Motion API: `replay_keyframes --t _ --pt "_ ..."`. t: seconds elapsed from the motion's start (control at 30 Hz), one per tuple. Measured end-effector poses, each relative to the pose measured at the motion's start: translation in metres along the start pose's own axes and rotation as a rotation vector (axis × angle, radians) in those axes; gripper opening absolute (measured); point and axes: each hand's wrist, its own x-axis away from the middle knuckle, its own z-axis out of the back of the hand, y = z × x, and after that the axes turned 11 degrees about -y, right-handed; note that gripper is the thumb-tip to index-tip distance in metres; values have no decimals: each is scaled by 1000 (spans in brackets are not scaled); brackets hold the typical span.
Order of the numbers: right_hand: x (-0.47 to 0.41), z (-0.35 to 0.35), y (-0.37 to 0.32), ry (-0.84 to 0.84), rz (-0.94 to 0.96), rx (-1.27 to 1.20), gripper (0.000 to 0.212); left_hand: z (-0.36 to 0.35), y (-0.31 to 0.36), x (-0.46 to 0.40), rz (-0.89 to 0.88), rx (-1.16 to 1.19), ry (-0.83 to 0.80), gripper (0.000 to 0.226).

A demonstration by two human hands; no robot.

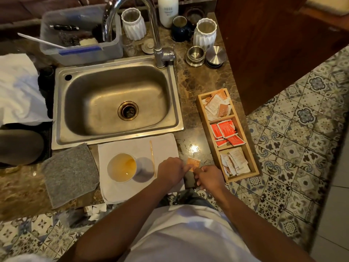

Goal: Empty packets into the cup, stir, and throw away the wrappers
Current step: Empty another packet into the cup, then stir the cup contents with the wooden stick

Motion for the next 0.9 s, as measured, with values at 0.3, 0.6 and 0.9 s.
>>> replay_keyframes --t 0.3,0.6,0.9 --pt "4 -9 -39 57 209 108 27 66 -15 78 -12 407 271 28" --pt "-5 -68 -87 -34 352 710 44 88 -109 136 153 582 626 26" --pt "-6 -107 -105 0 308 903 43 79 -162 135 255 415 444 30"
